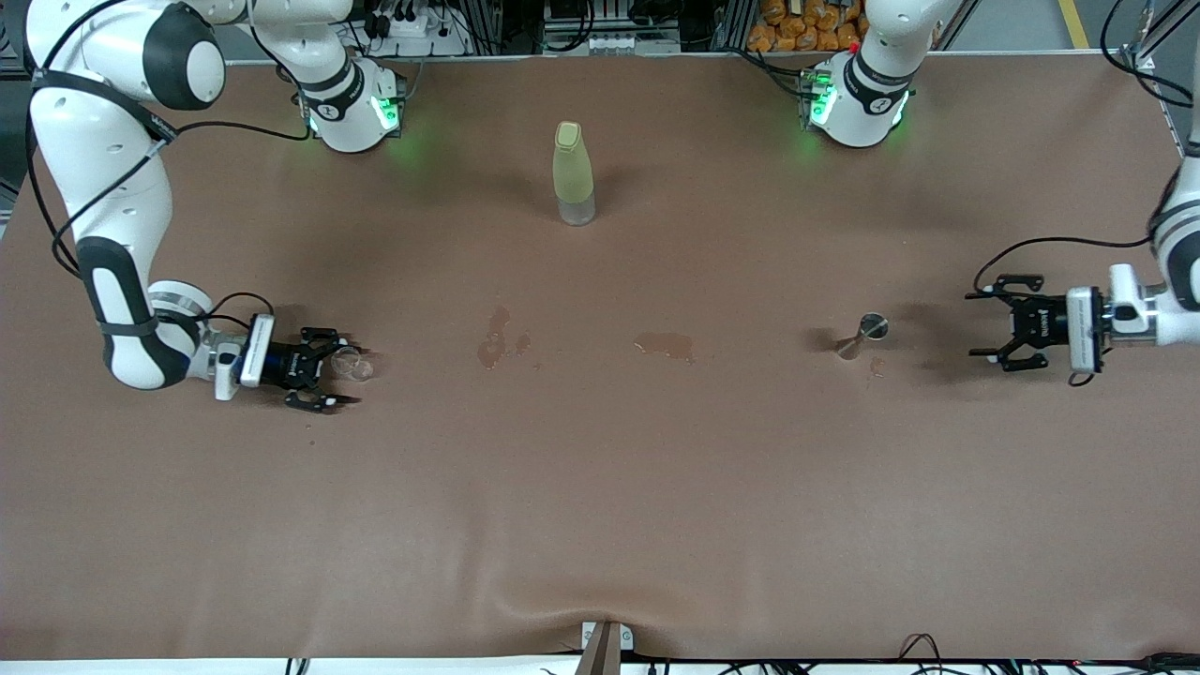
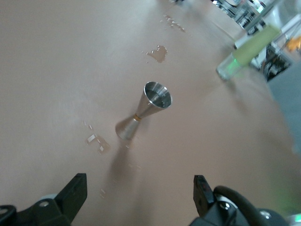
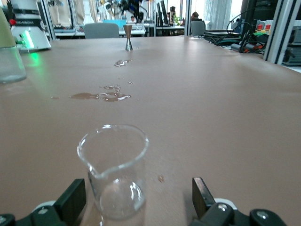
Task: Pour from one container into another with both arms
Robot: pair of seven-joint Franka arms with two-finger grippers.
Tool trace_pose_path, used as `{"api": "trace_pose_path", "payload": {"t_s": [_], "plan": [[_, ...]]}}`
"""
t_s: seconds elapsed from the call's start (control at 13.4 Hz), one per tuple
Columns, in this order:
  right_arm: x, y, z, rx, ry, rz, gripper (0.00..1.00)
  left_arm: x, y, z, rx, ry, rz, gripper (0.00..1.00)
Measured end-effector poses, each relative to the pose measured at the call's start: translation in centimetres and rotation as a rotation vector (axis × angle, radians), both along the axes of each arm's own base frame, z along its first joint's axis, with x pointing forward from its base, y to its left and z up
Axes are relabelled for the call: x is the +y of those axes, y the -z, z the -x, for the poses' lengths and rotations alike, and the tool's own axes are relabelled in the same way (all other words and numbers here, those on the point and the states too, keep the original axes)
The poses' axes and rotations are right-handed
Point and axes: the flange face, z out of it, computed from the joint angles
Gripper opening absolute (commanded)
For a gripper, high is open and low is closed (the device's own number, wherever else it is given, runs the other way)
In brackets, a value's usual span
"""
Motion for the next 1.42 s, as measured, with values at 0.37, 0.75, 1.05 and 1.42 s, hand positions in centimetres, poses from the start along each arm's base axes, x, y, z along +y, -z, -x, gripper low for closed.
{"api": "trace_pose_path", "payload": {"t_s": [0.37, 0.75, 1.05, 1.42], "plan": [[-4.0, -5.3, -0.8, 0.225, 0.07, 0.111, 1.0, -1.3, -8.5, -3.7, 0.39, -0.222, -0.262, 1.0], [-6.8, -17.7, -1.9, 0.609, 0.248, 0.269, 1.0, -8.4, -19.8, -6.4, 0.39, -0.374, -0.581, 1.0], [-7.3, -28.2, -1.6, 0.847, 0.498, 0.447, 1.0, -14.5, -25.5, -6.0, 0.379, -0.502, -0.742, 1.0], [-4.2, -39.1, -1.2, 1.008, 0.813, 0.643, 1.0, -16.3, -27.9, -6.2, 0.423, -0.71, -0.847, 1.0]]}}
